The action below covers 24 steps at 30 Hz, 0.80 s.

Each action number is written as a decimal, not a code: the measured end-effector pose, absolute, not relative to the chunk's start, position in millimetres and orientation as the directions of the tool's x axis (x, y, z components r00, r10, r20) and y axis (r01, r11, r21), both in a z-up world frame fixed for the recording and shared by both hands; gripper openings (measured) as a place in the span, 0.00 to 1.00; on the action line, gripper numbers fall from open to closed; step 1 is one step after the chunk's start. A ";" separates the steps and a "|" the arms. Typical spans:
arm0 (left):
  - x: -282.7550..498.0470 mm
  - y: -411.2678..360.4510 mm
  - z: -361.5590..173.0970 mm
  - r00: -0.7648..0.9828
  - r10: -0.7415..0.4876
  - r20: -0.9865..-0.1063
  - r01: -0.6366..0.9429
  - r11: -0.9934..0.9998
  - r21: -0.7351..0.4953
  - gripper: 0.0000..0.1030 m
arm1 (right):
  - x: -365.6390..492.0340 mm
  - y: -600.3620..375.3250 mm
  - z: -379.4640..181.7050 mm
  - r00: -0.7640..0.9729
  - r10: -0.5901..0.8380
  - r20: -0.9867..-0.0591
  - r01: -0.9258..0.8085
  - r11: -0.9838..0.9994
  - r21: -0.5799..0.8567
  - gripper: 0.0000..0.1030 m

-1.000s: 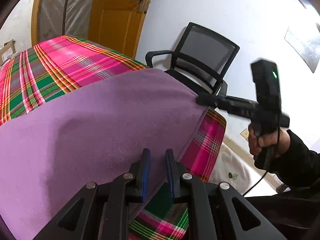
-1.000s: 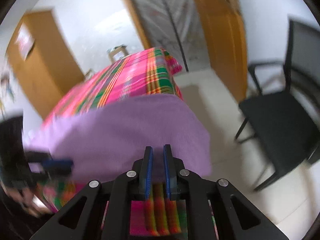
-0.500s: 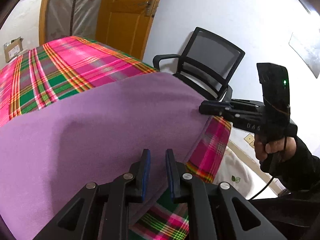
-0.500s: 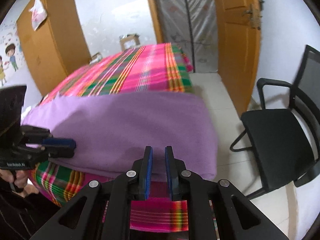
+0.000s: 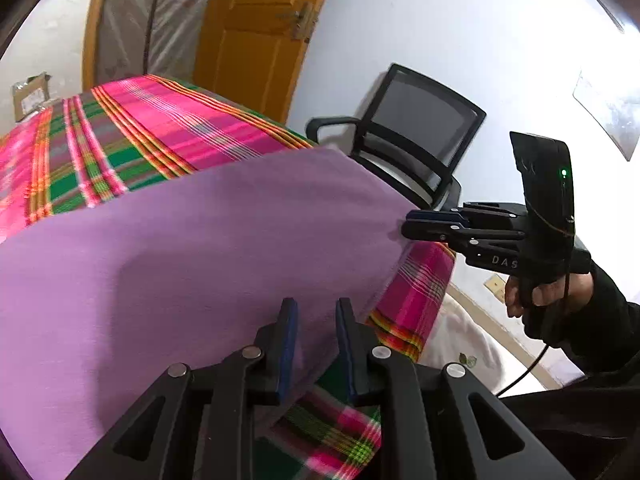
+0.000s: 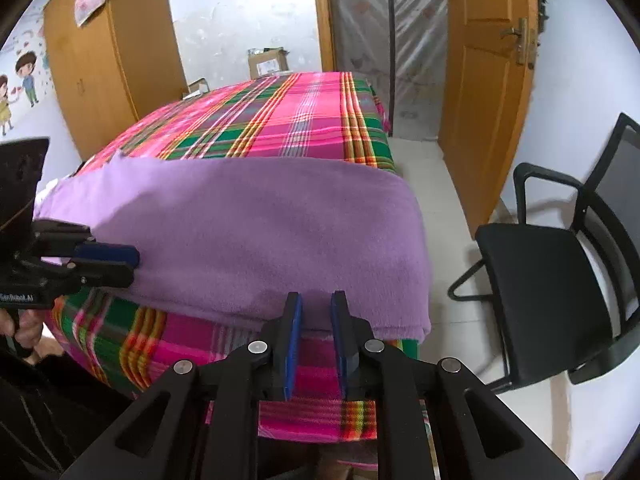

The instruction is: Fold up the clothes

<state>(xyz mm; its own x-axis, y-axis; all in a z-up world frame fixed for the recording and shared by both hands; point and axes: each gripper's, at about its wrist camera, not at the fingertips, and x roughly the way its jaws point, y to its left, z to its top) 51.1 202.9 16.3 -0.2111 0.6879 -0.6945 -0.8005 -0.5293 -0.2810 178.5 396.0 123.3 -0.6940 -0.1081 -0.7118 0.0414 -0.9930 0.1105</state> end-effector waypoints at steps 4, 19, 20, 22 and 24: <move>43.5 195.8 13.4 -0.228 0.681 -0.696 -0.775 -0.560 -0.294 0.19 | 167.6 383.9 126.8 -0.720 -0.147 -0.678 0.061 -0.987 0.149 0.17; 37.0 169.5 12.2 -0.265 0.680 -0.683 -0.741 -0.597 -0.308 0.19 | 109.7 366.6 141.4 -0.702 -0.215 -0.679 0.078 -0.971 0.226 0.23; 33.9 166.1 11.6 -0.275 0.675 -0.684 -0.730 -0.610 -0.309 0.19 | 100.8 363.5 142.4 -0.704 -0.217 -0.676 0.083 -0.971 0.226 0.23; 29.0 159.5 9.5 -0.287 0.670 -0.685 -0.712 -0.628 -0.316 0.19 | 78.4 357.9 140.2 -0.691 -0.212 -0.691 0.076 -0.972 0.222 0.23; 25.7 153.2 6.5 -0.290 0.671 -0.682 -0.697 -0.636 -0.330 0.19 | 63.0 358.3 133.0 -0.669 -0.208 -0.714 0.064 -0.973 0.223 0.23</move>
<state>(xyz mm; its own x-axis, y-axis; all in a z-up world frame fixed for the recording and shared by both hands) 25.7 153.2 6.5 -0.2896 0.6713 -0.6822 -0.6973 -0.6362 -0.3300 63.0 358.3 133.0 -0.6685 -0.2078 -0.7141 0.0640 -0.9727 0.2232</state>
